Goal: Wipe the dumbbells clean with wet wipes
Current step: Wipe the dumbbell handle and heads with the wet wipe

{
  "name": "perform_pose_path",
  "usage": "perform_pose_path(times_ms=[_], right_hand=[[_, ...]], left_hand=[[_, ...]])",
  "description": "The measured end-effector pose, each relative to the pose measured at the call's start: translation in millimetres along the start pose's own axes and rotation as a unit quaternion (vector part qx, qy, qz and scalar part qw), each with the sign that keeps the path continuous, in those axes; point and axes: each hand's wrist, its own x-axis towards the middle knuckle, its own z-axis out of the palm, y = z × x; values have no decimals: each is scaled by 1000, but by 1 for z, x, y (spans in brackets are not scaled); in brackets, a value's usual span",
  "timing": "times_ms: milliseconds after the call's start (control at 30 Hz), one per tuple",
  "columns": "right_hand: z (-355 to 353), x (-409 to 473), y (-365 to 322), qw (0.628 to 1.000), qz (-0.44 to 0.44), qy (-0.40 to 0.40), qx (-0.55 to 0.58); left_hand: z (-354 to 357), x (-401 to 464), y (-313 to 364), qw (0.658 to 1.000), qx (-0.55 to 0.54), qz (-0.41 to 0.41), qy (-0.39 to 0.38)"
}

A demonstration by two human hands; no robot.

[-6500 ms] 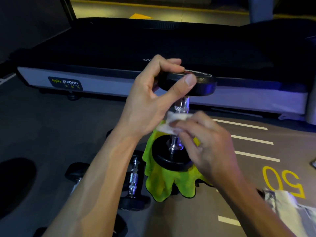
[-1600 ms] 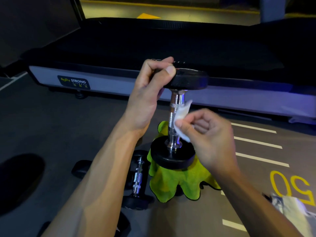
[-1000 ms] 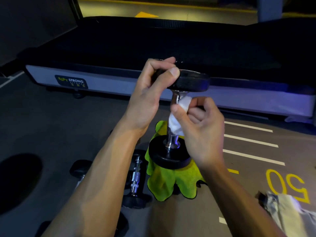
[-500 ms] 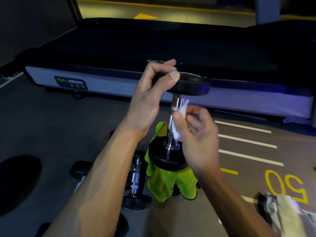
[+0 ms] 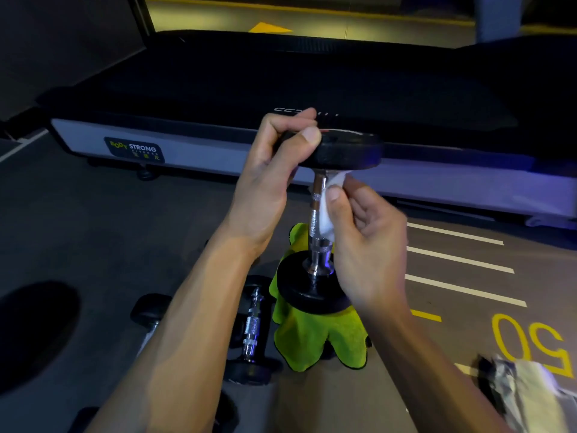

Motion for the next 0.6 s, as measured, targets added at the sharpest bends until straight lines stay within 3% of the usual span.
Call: perform_pose_path(times_ms=[300,433,600], right_hand=[[-1,16,-5,997,50,-39,43],[-12,11,9,985,68,-128,89],[-18,17,13,976,67,-169,117]], left_hand=[[0,3,2,999,-22,-28,9],[-1,5,2,998,-23,-50,14],[-1,-4,3,994,110,-6,7]])
